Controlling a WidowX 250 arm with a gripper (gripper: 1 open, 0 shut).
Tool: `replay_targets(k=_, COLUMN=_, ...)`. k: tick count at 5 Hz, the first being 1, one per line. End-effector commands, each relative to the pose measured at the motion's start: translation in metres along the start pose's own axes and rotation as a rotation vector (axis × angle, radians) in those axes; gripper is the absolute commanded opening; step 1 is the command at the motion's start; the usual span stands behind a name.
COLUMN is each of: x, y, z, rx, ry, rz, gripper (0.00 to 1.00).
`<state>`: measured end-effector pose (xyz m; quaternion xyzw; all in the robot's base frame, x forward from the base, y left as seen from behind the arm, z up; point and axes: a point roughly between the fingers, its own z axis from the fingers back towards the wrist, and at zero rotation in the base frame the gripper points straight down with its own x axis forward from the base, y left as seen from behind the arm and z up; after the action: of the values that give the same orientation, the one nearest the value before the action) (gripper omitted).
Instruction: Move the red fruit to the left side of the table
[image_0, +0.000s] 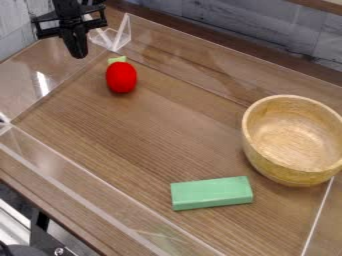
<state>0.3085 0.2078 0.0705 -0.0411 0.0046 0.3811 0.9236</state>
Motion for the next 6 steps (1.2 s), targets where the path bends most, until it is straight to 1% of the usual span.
replay_targets(k=1, x=-0.006, y=-0.011, z=0.039, rx=-0.020, ry=-0.068, rz=-0.080, gripper=1.00)
replay_targets(k=2, x=-0.016, y=-0.023, z=0.054, rx=-0.035, ry=-0.068, rz=-0.151, gripper=1.00)
replay_targets(k=3, x=-0.030, y=-0.035, z=0.061, rx=-0.044, ry=-0.062, rz=-0.316, gripper=1.00)
replay_targets(k=4, x=-0.051, y=-0.047, z=0.068, rx=-0.051, ry=-0.049, rz=-0.457, gripper=1.00)
replay_targets(k=6, x=-0.080, y=-0.052, z=0.070, rx=-0.074, ry=-0.035, rz=-0.567, gripper=1.00)
